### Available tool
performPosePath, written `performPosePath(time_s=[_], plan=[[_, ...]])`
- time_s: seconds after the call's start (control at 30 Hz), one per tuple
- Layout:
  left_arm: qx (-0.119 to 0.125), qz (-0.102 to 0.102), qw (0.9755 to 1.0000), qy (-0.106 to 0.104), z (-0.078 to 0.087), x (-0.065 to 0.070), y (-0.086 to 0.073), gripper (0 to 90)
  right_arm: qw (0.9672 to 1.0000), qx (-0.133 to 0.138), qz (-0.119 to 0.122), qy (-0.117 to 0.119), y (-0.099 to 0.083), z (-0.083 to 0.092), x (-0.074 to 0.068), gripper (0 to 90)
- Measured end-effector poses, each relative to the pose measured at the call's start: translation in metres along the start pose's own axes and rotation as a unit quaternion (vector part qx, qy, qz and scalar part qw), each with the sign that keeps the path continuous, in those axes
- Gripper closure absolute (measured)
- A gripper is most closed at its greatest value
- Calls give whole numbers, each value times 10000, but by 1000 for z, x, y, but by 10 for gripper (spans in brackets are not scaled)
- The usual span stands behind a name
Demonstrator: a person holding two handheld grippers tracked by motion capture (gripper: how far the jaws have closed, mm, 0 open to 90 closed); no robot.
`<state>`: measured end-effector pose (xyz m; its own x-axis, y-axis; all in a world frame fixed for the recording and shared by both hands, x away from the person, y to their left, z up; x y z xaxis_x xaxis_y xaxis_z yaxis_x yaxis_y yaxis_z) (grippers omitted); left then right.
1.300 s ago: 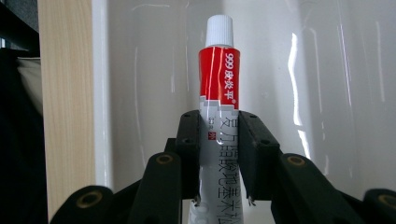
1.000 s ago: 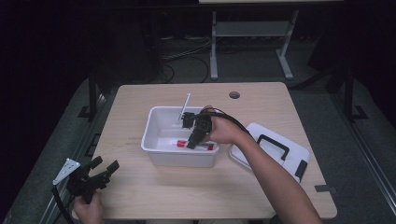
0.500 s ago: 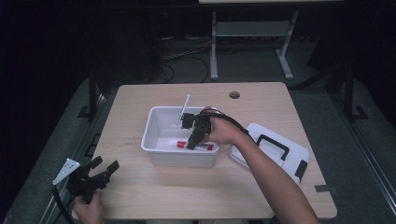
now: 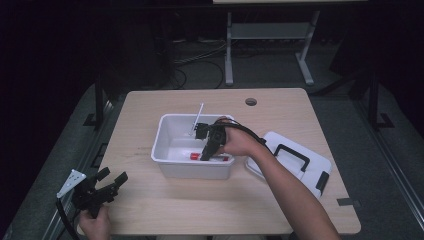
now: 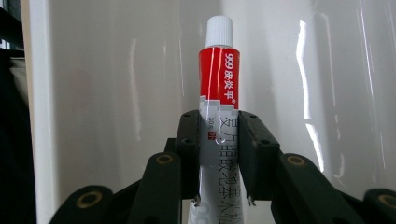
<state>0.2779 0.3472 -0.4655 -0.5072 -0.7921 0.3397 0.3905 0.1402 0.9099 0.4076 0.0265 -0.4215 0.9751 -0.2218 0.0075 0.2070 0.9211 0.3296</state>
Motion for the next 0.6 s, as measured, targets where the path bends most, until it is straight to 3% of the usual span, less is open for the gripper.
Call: performPosePath(time_s=[0.33,0.6], plan=[[1,-2,10000,2,0,0,0,137,9999,-16,-100,68,-4,0,2,693],[6,1,10000,-5,0,0,0,137,9997,152,-157,60,-3,10,2,652]])
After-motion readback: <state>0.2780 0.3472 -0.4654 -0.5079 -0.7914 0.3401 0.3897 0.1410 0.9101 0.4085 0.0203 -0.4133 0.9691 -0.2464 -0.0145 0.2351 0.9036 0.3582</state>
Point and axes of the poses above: each handheld gripper's, and its own axes: z roughly backward along the jaws, y roughly out of its top, x roughly to its right, the point moved 5 cm from there along -z, roughly forward along the jaws, and after that the axes turned 11 degrees about -y, right-handed, at the moved point
